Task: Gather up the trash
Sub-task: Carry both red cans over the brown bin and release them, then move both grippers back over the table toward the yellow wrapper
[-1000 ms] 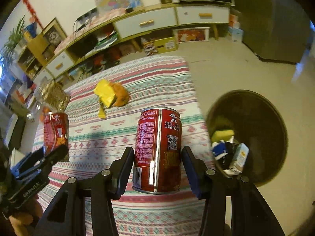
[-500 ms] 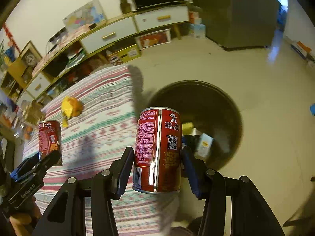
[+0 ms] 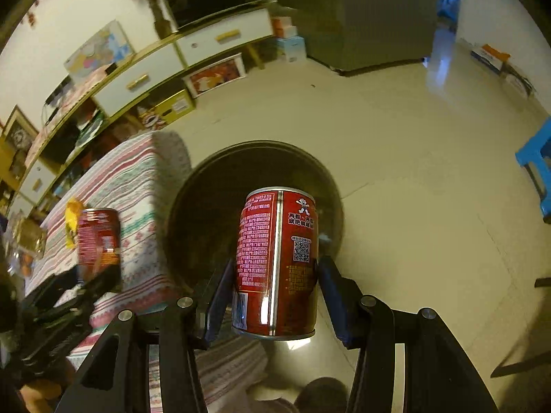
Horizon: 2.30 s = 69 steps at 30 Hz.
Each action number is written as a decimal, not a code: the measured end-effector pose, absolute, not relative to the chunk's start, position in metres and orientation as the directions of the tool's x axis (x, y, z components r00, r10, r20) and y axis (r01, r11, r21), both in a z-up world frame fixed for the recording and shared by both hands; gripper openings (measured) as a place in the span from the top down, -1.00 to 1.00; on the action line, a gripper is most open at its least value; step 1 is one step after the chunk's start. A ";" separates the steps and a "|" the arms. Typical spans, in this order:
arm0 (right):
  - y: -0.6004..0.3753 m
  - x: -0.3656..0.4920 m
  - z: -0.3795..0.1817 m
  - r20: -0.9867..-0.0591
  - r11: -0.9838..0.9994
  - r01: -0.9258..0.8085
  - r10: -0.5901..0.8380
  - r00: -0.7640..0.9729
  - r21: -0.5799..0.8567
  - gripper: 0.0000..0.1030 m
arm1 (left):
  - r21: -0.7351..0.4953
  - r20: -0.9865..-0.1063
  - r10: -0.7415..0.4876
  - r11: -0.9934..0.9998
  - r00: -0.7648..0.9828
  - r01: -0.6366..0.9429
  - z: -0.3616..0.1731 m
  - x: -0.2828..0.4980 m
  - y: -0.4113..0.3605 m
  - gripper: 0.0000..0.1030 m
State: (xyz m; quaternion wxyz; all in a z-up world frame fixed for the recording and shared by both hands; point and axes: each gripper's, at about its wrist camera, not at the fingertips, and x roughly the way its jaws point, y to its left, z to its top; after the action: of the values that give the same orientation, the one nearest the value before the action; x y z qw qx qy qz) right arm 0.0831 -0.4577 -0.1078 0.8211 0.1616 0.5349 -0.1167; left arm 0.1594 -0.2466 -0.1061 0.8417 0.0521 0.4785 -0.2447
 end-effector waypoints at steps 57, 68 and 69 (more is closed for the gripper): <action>-0.396 0.132 -0.174 -0.967 0.952 0.303 -0.103 0.234 -0.028 -0.45 | -0.109 -0.827 -0.216 0.967 0.520 0.228 -0.073 0.146 -0.028 -0.88; -0.365 0.129 -0.150 -0.955 0.959 0.283 -0.080 0.285 0.004 -0.48 | -0.163 -0.816 -0.194 0.981 0.544 0.105 -0.063 0.152 0.018 -0.89; -0.362 0.130 -0.148 -0.953 0.961 0.278 -0.078 0.292 0.007 -0.48 | -0.169 -0.815 -0.190 0.982 0.547 0.088 -0.063 0.153 0.024 -0.89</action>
State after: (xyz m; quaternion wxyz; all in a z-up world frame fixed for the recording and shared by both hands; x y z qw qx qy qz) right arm 0.1296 -0.3618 -0.1481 0.7991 0.0855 0.5846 -0.1112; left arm 0.1533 0.0235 -0.0627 0.8780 -0.0541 0.4690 -0.0792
